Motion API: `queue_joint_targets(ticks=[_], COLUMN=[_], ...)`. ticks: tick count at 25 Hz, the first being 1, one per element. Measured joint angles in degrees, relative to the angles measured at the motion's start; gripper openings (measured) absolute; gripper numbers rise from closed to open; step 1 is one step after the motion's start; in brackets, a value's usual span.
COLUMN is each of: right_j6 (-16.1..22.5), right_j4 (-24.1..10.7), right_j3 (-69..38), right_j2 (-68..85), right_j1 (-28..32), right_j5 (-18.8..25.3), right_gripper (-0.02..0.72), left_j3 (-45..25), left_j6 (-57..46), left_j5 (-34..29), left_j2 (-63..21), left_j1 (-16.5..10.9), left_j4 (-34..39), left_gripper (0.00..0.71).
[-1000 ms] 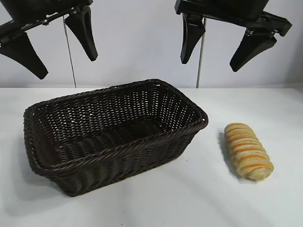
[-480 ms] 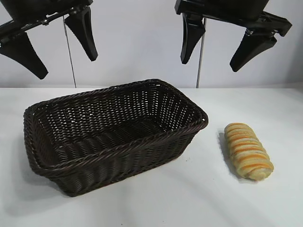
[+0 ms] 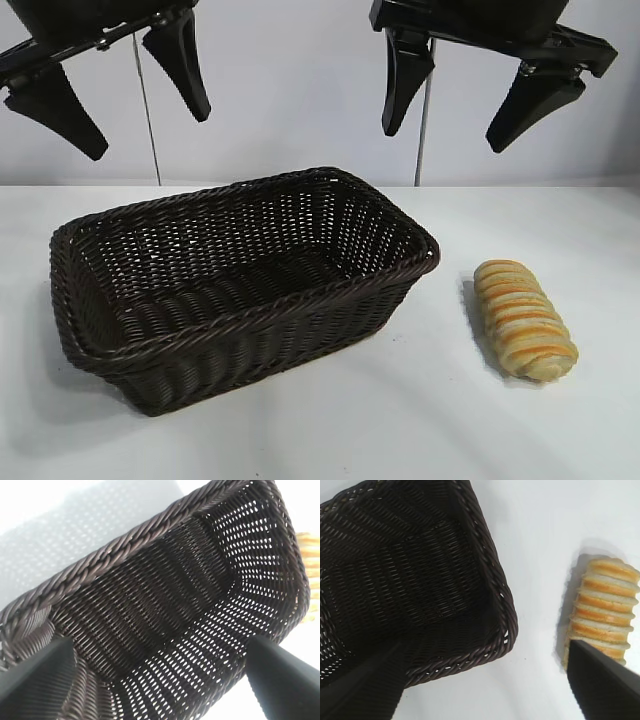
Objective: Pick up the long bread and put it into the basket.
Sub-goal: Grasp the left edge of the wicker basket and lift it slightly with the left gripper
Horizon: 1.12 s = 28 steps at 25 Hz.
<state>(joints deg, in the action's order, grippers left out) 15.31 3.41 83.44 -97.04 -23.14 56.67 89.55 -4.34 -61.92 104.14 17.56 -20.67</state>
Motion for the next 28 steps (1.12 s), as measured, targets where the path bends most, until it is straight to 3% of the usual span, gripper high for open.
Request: queue_joint_targets(ticks=[5,10,16,20,28], right_j6=[0.0,0.0,0.0,0.0,0.0], right_j4=[0.0,0.0,0.2,0.2,0.2], right_j3=[0.0,0.0,0.0,0.0,0.0], right_j2=[0.0,0.0,0.0,0.0,0.0], right_j1=[0.0,0.0,0.0,0.0,0.0], right_j5=[0.5,0.8,1.1,2.4,3.6], right_gripper=[0.633,0.633,0.633,0.633,0.633], left_j3=[-0.4,-7.2,-18.3,-24.6,-28.4], left_j6=[-0.1,-2.4,-4.9,-5.7,-4.6], left_j5=[-5.1,-4.9,1.5,9.3,17.8], left_j2=[-1.1,-4.6,-7.2,-7.2,-3.2], left_j1=[-1.0,-1.2,-1.2,-1.2,-1.2], left_j4=[2.4,7.0,8.1,6.6,-0.1], left_gripper=[0.669,0.669,0.669,0.669,0.669])
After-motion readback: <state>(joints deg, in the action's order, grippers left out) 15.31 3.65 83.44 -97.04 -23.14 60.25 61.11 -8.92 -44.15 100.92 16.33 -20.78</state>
